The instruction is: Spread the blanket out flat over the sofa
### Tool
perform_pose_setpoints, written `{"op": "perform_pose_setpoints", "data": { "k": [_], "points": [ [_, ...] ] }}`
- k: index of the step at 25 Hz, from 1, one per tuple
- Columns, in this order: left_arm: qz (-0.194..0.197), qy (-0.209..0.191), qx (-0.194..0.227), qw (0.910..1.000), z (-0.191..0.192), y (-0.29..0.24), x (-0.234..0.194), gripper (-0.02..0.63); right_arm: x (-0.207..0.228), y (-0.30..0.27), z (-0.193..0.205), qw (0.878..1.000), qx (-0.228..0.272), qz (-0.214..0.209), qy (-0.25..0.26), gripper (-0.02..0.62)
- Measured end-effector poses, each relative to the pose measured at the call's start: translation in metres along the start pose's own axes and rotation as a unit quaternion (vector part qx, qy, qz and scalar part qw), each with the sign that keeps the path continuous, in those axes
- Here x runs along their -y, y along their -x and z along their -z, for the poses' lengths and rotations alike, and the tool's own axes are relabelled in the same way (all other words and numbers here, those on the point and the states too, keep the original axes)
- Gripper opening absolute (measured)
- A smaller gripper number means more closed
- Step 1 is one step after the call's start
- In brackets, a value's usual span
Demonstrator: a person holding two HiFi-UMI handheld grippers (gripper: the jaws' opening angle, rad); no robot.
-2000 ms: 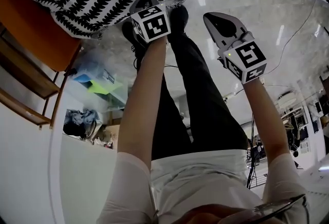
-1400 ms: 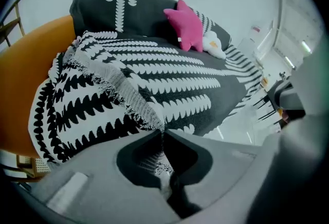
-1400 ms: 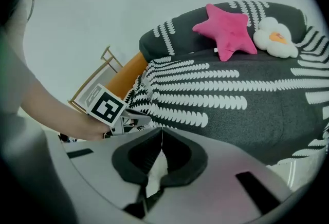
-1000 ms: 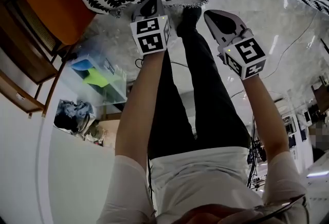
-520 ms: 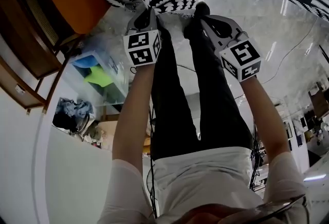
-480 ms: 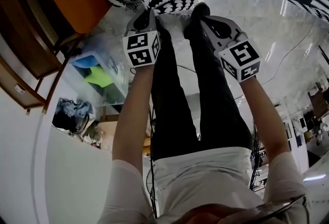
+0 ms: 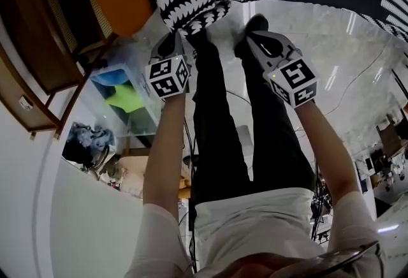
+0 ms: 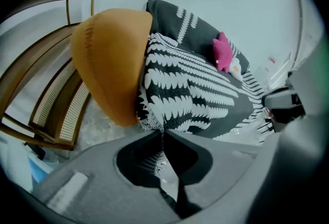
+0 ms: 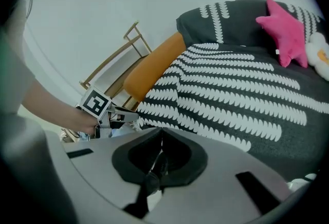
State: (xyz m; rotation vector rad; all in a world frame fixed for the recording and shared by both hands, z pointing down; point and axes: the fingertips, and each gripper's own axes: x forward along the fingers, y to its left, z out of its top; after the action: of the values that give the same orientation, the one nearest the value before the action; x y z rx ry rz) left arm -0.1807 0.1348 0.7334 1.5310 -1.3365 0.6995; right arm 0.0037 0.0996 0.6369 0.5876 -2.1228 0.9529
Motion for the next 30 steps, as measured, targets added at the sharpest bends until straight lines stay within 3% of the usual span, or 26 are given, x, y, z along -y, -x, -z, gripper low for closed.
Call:
{"op": "perform_pose_setpoints", "data": {
  "k": [5, 10, 16, 25, 30],
  "points": [
    [-0.031, 0.007, 0.012, 0.9994, 0.0, 0.014, -0.043, 0.027, -0.013, -0.011, 0.003, 1.0, -0.005, -0.008, 0.011, 0.006],
    [-0.053, -0.041, 0.017, 0.9976, -0.009, 0.024, -0.064, 0.023, -0.017, -0.01, 0.002, 1.0, -0.011, -0.01, 0.019, 0.006],
    [-0.054, -0.066, 0.014, 0.9962, -0.009, 0.021, -0.086, 0.023, -0.021, -0.022, 0.004, 1.0, -0.016, -0.009, 0.021, 0.006],
    [-0.096, -0.052, 0.043, 0.9931, -0.015, 0.025, -0.102, 0.021, -0.015, -0.026, 0.018, 1.0, -0.021, -0.001, 0.012, 0.006],
    [-0.104, -0.003, 0.035, 0.994, -0.009, 0.015, -0.11, 0.021, -0.009, -0.024, 0.018, 1.0, -0.018, 0.004, 0.005, 0.006]
  ]
}}
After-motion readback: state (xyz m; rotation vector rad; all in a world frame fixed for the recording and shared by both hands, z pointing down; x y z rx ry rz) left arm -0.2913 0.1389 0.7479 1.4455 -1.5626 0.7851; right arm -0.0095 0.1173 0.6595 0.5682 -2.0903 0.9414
